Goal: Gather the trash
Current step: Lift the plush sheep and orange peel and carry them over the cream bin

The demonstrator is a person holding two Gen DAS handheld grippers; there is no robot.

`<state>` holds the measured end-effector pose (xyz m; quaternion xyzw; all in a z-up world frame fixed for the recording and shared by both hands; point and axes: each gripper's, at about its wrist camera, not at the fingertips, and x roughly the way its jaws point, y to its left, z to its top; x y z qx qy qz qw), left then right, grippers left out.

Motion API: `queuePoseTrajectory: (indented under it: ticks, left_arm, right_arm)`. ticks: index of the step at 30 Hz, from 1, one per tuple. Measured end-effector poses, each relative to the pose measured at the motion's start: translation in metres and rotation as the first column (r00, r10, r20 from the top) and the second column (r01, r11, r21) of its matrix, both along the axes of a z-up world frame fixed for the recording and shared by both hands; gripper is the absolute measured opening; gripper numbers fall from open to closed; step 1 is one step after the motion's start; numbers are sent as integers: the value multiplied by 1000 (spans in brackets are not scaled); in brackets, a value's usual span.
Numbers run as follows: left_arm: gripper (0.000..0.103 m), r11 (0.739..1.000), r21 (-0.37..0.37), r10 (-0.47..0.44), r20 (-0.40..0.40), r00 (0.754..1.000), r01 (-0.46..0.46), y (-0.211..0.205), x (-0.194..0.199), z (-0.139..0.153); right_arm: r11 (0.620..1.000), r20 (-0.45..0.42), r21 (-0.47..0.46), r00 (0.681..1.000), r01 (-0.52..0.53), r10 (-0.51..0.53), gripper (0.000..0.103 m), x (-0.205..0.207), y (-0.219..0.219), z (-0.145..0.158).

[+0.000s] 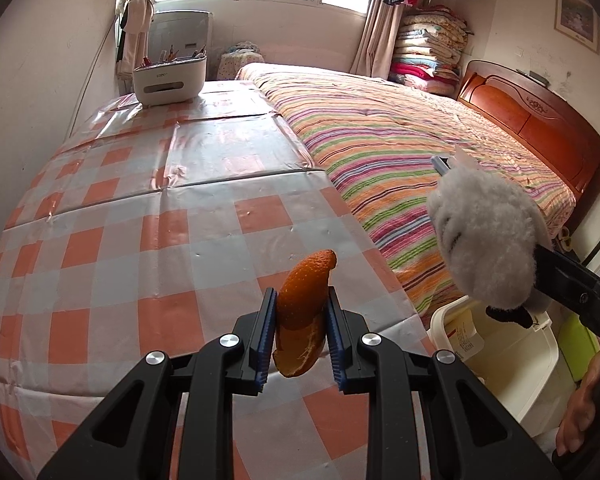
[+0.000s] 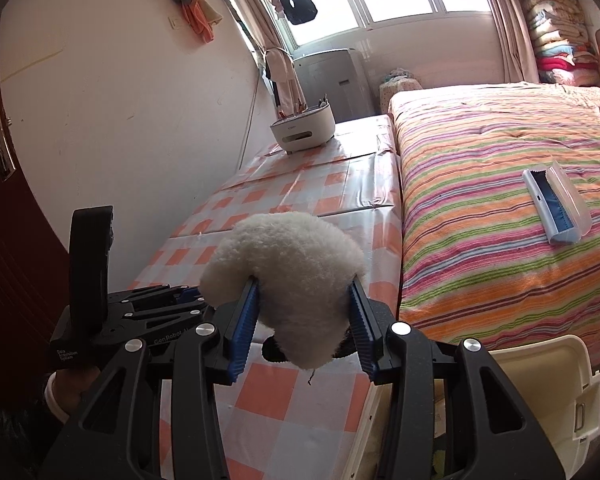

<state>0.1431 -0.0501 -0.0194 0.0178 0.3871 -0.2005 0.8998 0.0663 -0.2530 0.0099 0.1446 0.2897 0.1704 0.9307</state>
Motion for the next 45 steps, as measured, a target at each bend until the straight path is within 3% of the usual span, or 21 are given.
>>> queuePoseTrajectory:
  ticks: [30,45]
  left_arm:
    - [23,984,72,-165,33,986,162,-84,-49,-9]
    - [23,964,97,-251,29,968,247,-124,-72,-15]
  right_arm:
    - [972,16,90,976,217,-219,43,-75,-87,-19]
    - [935,30,32,935,352,-353,45,-101,-111,-26]
